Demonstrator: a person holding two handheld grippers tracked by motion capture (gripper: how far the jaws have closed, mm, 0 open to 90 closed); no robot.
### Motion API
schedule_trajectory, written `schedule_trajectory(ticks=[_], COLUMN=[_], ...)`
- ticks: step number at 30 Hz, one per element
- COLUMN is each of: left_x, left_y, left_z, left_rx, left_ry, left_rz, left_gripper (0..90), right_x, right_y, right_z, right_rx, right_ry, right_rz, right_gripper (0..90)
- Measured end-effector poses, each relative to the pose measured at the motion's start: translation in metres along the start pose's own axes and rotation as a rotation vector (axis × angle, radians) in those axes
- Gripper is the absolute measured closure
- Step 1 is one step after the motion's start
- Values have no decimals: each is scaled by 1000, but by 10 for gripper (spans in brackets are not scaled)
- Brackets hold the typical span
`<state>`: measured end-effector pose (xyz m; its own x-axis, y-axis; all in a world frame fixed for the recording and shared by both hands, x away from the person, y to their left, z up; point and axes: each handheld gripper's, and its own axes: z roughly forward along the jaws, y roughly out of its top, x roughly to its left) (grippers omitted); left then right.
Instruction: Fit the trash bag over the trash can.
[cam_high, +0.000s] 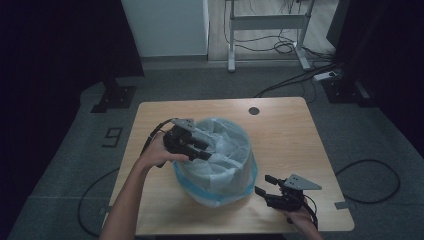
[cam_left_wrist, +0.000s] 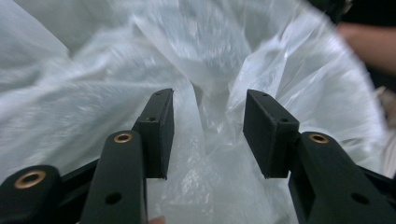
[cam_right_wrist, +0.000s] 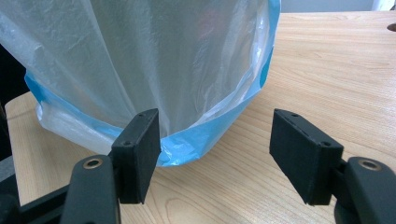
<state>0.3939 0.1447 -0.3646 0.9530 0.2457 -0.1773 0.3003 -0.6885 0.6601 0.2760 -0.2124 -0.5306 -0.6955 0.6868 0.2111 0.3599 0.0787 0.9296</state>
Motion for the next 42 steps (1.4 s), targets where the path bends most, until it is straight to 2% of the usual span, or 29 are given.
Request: schedule_trajectory(ticks=[1,2,3,4,6,8,12,13,16,18,19,23,28,30,33,36,38,42], left_x=[-1,-1,-1,-1,-2,-2,-2,-2,-2,-2,-2,1,5,5,8,9,9,9], left_y=[3,3,4,4,5,5,4,3,1,1,1,5,16,19,29,37,39,45], left_z=[6,6,11,11,18,19,15,9,-2,-5,-10,-17,-14,-12,3,15,18,24], left_rx=[46,46,80,80,121,128,98,52,-33,-53,-88,-152,-176,-176,-151,-91,-79,-25], left_ry=[5,5,22,22,32,34,24,14,10,9,6,-21,-19,-17,-27,-39,-37,-32], left_rz=[3,3,-1,-1,-4,-6,-3,-2,-6,-7,-8,-6,1,4,8,7,8,6], left_gripper=[532,533,534,534,524,503,486,483,471,468,466,461,460,460,469,480,480,479], right_x=[1,1,1,1,2,2,0,0,0,0,1,1,-1,-1,-1,0,1,2], right_y=[0,0,0,0,0,0,-1,0,0,0,-1,-1,-1,-1,-1,0,0,-1], right_z=[0,0,0,0,1,1,1,0,1,1,2,2,4,4,4,3,3,5], right_rx=[3,5,5,6,10,13,14,14,13,14,15,19,23,23,24,22,21,30], right_ry=[0,1,1,2,4,3,-2,-2,-3,-3,-2,1,-4,-3,3,7,7,8], right_rz=[-2,-6,-6,-7,-10,-11,-11,-11,-9,-9,-13,-16,-9,-9,-14,-20,-21,-25], right_gripper=[331,332,332,332,332,332,332,332,332,332,332,332,332,332,344,349,349,345])
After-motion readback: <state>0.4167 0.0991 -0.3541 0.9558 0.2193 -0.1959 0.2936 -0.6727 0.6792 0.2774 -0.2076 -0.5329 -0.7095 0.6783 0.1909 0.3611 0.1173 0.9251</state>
